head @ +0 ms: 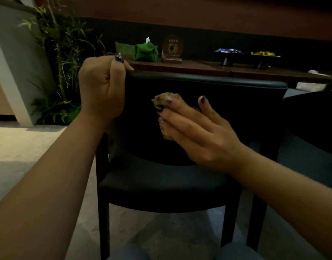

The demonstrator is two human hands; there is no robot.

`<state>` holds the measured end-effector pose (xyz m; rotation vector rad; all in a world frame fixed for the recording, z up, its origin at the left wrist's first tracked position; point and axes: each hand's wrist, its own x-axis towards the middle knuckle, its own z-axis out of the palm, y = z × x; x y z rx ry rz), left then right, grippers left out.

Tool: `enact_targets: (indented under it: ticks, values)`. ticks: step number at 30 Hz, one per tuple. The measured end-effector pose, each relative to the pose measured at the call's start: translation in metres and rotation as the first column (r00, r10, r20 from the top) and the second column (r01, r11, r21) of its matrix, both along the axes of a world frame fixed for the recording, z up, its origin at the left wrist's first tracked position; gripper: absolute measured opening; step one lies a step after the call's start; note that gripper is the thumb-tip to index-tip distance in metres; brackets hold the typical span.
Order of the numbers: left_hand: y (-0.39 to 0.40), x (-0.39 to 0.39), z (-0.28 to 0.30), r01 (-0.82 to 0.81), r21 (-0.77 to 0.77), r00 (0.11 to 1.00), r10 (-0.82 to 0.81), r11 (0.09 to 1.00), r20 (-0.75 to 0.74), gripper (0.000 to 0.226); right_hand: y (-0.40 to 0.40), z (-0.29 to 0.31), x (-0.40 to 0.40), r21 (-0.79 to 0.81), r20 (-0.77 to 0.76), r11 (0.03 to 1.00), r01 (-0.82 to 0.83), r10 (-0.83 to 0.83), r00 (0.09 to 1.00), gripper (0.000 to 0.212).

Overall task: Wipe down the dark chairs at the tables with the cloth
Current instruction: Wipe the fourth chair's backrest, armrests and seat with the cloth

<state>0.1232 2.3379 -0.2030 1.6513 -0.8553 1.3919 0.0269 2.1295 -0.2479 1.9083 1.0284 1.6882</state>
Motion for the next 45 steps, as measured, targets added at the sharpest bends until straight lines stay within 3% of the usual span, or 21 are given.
enact_targets:
  ticks: [4, 7, 8, 10, 12, 13, 15, 18, 21, 30, 35, 38, 40, 41, 43, 45]
  values:
    - [0.002, -0.004, 0.003, -0.016, 0.060, 0.999, 0.019, 0.998, -0.045, 0.046, 0.002, -0.011, 0.000, 0.214, 0.023, 0.977, -0.005, 0.001, 1.000, 0.035]
    - [0.001, -0.019, 0.008, -0.036, 0.128, 0.989, 0.054, 0.991, -0.140, 0.048, -0.010, -0.027, -0.002, 0.577, 0.025, 0.816, 0.015, -0.036, 0.999, 0.038]
    - [-0.004, -0.027, 0.011, -0.059, 0.171, 0.985, 0.085, 0.983, -0.148, 0.051, -0.015, -0.033, -0.002, 0.711, 0.034, 0.703, 0.014, -0.054, 0.998, 0.039]
    - [-0.025, -0.045, 0.020, -0.118, 0.299, 0.983, 0.155, 0.947, -0.102, 0.052, -0.023, -0.037, -0.002, 0.931, 0.060, 0.361, -0.055, -0.002, 0.998, 0.042]
    - [-0.054, -0.066, 0.030, -0.195, 0.420, 0.978, 0.211, 0.886, 0.009, 0.049, -0.029, -0.027, -0.003, 0.992, 0.127, 0.007, -0.129, 0.125, 0.984, 0.046]
    - [-0.067, -0.074, 0.033, -0.228, 0.455, 0.972, 0.226, 0.861, 0.060, 0.049, -0.034, -0.019, -0.003, 0.984, 0.159, -0.110, -0.142, 0.165, 0.973, 0.046]
    - [-0.081, -0.080, 0.033, -0.245, 0.431, 0.969, 0.224, 0.868, 0.100, 0.048, -0.053, -0.003, 0.000, 0.952, 0.184, -0.280, -0.121, 0.213, 0.960, 0.041]
    - [-0.084, -0.078, 0.025, -0.244, 0.318, 0.969, 0.215, 0.916, 0.124, 0.046, -0.102, 0.020, 0.009, 0.889, 0.133, -0.457, 0.022, 0.305, 0.943, 0.031]
    - [-0.085, -0.078, 0.023, -0.273, 0.271, 0.959, 0.241, 0.923, 0.147, 0.045, -0.139, 0.027, 0.022, 0.813, 0.138, -0.563, 0.149, 0.435, 0.890, 0.028]
    - [-0.087, -0.075, 0.021, -0.326, 0.214, 0.938, 0.286, 0.921, 0.198, 0.044, -0.143, -0.026, 0.037, 0.578, 0.094, -0.753, 0.315, 0.445, 0.890, 0.033]
    - [-0.085, -0.072, -0.002, -0.370, 0.128, 0.913, 0.335, 0.920, 0.231, 0.036, -0.139, -0.026, 0.033, 0.499, 0.094, -0.771, 0.396, 0.502, 0.860, 0.025]
    - [-0.077, -0.073, -0.043, -0.344, 0.068, 0.938, 0.340, 0.936, 0.065, 0.048, -0.112, -0.049, 0.036, 0.514, 0.112, -0.800, 0.311, 0.422, 0.900, 0.032]
    - [-0.076, -0.074, -0.077, -0.282, -0.138, 0.946, 0.251, 0.949, -0.208, 0.064, -0.099, -0.063, 0.037, 0.510, 0.188, -0.826, 0.239, 0.379, 0.906, 0.033]
    - [-0.077, -0.075, -0.092, -0.237, -0.295, 0.913, 0.108, 0.926, -0.394, 0.069, -0.099, -0.065, 0.038, 0.517, 0.197, -0.823, 0.237, 0.384, 0.902, 0.033]
    - [-0.078, -0.071, -0.113, -0.227, -0.580, 0.699, -0.284, 0.783, -0.657, 0.074, -0.108, -0.059, 0.040, 0.533, 0.166, -0.794, 0.292, 0.436, 0.884, 0.030]
    - [-0.079, -0.064, -0.132, -0.236, -0.741, 0.420, -0.622, 0.628, -0.661, 0.076, -0.118, -0.051, 0.039, 0.464, 0.175, -0.833, 0.303, 0.421, 0.890, 0.030]
